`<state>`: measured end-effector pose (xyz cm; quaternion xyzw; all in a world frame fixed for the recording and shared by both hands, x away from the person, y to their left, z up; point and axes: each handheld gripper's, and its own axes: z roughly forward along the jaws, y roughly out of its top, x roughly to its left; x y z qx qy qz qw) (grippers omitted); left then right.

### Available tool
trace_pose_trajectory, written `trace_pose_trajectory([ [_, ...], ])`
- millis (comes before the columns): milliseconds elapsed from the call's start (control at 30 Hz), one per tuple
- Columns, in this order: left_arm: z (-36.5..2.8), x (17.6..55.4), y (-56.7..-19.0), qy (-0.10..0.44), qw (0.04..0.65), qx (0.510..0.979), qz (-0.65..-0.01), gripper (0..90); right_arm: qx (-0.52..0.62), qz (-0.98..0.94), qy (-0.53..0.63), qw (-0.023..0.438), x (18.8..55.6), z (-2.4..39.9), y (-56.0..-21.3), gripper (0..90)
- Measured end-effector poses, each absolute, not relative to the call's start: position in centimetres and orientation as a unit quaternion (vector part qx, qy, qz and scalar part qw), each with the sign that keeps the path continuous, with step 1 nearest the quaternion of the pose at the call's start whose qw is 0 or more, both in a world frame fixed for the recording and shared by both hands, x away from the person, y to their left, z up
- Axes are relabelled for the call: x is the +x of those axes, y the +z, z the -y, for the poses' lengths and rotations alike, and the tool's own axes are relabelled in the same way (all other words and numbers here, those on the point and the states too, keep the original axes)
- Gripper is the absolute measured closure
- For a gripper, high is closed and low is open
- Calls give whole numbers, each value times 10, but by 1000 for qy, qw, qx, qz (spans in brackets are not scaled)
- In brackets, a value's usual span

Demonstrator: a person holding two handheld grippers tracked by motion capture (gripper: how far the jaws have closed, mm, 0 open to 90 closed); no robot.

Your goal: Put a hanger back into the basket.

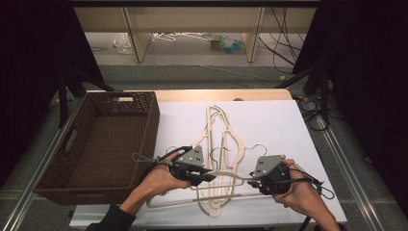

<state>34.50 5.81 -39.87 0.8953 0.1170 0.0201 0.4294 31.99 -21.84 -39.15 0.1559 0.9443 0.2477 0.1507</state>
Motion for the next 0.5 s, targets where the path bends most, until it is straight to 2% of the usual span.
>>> trace_pose_trajectory([
  [167,-56,337,-391,23,427,897,-115,854,195,-926,286,152,320,223,-385,571],
  [200,-56,337,-391,23,427,897,-115,855,195,-926,286,152,320,223,-385,571],
  [233,-56,337,-388,26,428,896,-120,855,219,-910,311,165,322,226,-381,492],
  [333,-62,340,-382,39,433,889,-143,855,243,-887,352,172,324,232,-374,423],
  [500,-70,345,-374,46,437,882,-171,855,293,-848,408,171,325,244,-367,367],
])
